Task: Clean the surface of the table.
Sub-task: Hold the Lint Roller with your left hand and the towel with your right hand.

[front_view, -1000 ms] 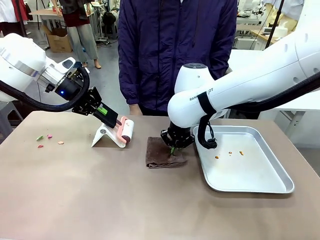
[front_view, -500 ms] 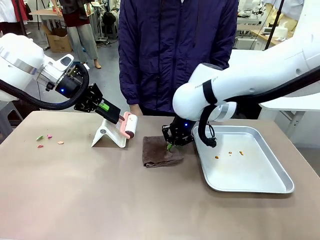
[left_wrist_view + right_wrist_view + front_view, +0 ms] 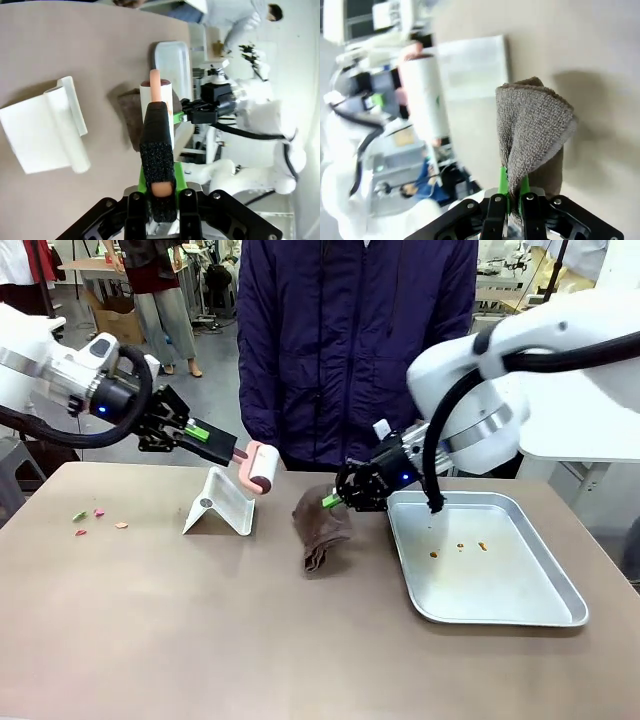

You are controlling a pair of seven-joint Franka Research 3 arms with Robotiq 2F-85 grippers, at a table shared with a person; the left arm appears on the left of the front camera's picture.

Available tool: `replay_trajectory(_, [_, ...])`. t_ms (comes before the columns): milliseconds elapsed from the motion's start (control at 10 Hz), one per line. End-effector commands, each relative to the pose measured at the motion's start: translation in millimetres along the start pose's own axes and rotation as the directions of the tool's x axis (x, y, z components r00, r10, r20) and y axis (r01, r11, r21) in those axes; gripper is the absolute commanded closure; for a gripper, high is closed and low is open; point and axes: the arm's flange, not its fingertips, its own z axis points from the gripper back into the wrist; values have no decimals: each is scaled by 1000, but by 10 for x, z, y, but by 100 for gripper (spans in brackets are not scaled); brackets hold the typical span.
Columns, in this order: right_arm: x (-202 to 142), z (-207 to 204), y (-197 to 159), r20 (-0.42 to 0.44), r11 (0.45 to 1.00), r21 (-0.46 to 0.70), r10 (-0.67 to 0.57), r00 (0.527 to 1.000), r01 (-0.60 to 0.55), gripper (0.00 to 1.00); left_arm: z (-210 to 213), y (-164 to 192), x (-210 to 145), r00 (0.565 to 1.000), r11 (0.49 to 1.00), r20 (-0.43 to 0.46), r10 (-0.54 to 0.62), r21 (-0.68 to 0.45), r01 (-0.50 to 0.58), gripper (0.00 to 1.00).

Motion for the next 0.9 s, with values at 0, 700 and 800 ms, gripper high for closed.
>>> replay_trajectory(0, [-409, 312, -190, -71, 987, 158, 19, 997, -8, 100, 443, -15, -208, 999, 986, 14, -47, -159, 49, 97])
replay_trajectory(700, [-1695, 2221, -892, 253, 891, 433, -264, 931, 135, 100, 1916, 630, -1684, 992, 963, -41, -122, -247, 109, 97])
replay_trajectory(800, [-1783, 2460, -1042, 297, 879, 451, -311, 903, 154, 100, 2150, 767, -1837, 998, 960, 4, -62, -275, 61, 97])
